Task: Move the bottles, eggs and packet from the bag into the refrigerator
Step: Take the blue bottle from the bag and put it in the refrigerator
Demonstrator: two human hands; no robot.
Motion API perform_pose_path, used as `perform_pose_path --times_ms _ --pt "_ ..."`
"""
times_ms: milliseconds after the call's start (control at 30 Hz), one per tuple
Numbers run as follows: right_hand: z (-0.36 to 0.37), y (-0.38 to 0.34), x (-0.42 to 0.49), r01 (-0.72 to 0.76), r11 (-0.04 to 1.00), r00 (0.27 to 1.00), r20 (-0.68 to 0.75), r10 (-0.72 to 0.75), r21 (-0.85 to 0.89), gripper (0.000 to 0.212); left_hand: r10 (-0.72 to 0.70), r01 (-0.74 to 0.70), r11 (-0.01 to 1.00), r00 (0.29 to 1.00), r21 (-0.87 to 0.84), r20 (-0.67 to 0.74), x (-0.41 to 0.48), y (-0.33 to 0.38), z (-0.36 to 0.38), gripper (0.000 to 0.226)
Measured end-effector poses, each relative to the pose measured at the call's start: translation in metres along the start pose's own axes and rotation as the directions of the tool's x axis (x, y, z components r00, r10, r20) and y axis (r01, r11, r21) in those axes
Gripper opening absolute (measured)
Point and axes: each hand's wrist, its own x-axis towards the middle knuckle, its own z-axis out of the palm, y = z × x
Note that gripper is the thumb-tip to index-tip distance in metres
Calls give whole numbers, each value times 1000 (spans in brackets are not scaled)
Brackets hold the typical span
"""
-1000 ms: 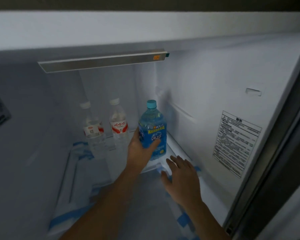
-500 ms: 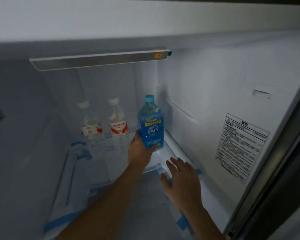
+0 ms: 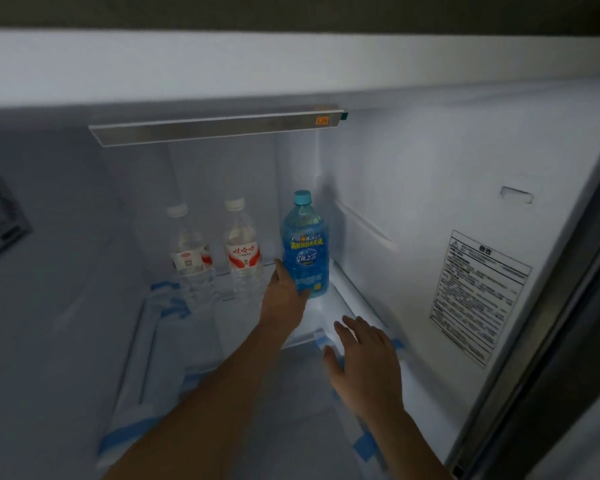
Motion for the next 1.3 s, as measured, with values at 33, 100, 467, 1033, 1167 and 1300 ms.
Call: perform_pose_path --times_ms 33,100,467,1033,1167,1300 --pt "0 1 0 10 1000 1000 -1 -10 -7 52 16 -17 1000 1000 13 5 -9 0 -3 82" --pt "1 2 -1 23 1000 1000 -11 -23 -14 52 53 -55 998 997 44 56 -32 3 -12 86" --pt "-30 -29 -48 96 994 993 -70 -92 50 47 293 -350 816 936 460 193 -173 -8 -76 67" --pt "-8 -34 -212 13 999 981 195 -5 -39 63 277 -378 854 912 358 303 -314 -69 -53 68" --pt "-13 -35 -235 -28 996 986 163 42 -84 57 293 -401 848 899 345 324 -326 -78 -43 67" --pt "-22 -32 -259 -104 991 985 132 115 -87 56 323 -442 841 873 311 367 -334 -78 -32 68"
